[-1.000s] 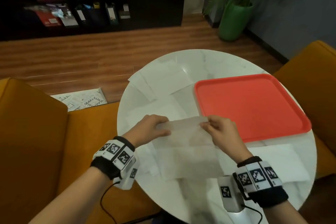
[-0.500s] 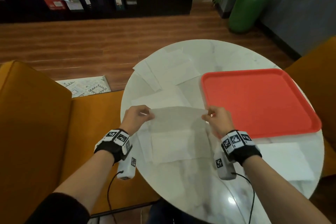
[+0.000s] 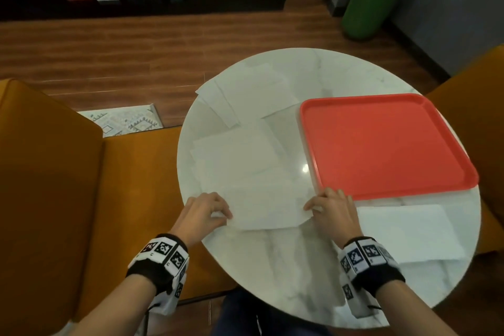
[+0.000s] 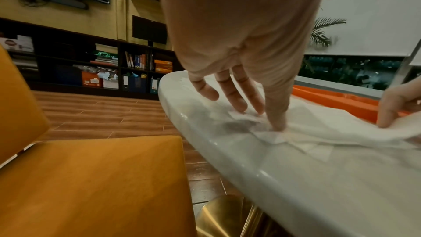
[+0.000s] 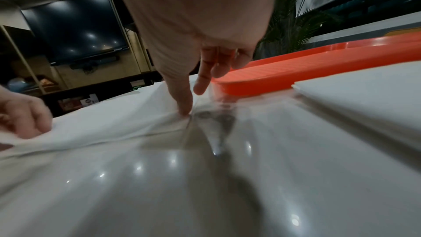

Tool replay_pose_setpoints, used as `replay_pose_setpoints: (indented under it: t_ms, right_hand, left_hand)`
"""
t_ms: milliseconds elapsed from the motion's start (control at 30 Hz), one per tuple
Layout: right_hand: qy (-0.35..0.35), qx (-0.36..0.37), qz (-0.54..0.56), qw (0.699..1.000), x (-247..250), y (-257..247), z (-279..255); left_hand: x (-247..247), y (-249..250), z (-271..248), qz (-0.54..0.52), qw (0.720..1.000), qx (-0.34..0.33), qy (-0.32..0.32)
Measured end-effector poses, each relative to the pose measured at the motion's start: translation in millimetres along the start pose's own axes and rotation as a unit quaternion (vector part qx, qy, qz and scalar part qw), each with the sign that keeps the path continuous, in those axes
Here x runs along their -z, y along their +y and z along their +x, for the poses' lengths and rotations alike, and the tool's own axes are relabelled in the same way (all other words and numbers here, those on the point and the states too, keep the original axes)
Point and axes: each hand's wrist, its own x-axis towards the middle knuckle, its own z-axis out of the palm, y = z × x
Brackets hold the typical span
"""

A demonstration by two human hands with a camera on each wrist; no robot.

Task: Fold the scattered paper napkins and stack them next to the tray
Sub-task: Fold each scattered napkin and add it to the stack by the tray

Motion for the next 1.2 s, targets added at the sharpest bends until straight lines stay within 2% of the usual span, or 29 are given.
replay_pose_setpoints:
  t_ms: [67, 167, 233, 267, 300, 400, 467, 567, 867, 1000, 1200]
  right_hand:
    - [0.013, 0.009, -0.009, 1.000, 0.4, 1.2, -2.4]
    - [0.051, 0.015, 0.023, 0.998, 4.5, -4.1, -1.2]
    - [0.074, 0.056, 0.061, 0.994, 1.3, -19.6, 2.7]
    - [0.072, 0.092, 0.071, 0.991, -2.2, -31.0, 5.1]
    - [0.047, 0.126, 0.076, 0.988, -6.0, -45.2, 6.4]
    - [-0.106, 0.180, 0.072, 0.975, -21.1, -91.5, 5.3]
    - [-0.173, 0.192, 0.037, 0.965, -32.2, -109.8, 4.6]
    - [-0.193, 0.178, -0.002, 0.965, -47.4, -107.0, 6.0]
    - [-0.127, 0.018, -0.022, 0.992, -32.6, -34.6, 3.4]
    - [-0.114, -0.020, -0.028, 0.993, -26.5, -25.7, -2.3]
    - [-0.060, -0.012, -0.008, 0.998, -18.7, -35.7, -14.0]
  left_hand:
    - [-0.9, 1.0, -0.5, 0.032, 0.999, 0.003, 0.019]
    - [0.4, 13.2, 0.3, 0.017, 0.994, 0.003, 0.109]
    - [-3.4, 25.8, 3.4, 0.018, 0.990, -0.018, 0.137]
    - [-8.5, 29.3, 6.6, 0.032, 0.991, -0.020, 0.125]
    - [-15.1, 31.6, 10.7, 0.055, 0.994, -0.012, 0.095]
    - [-37.2, 27.8, 17.6, 0.154, 0.988, 0.027, -0.013]
    - [-51.2, 18.5, 18.1, 0.175, 0.984, 0.029, -0.021]
    - [-55.2, 13.1, 16.7, 0.181, 0.983, 0.037, -0.022]
    - [-55.9, 9.9, 18.7, 0.182, 0.982, 0.043, -0.030]
    - [-54.9, 10.8, 19.2, 0.183, 0.981, 0.053, -0.036]
    - [-41.1, 30.4, 22.6, 0.235, 0.968, 0.004, 0.087]
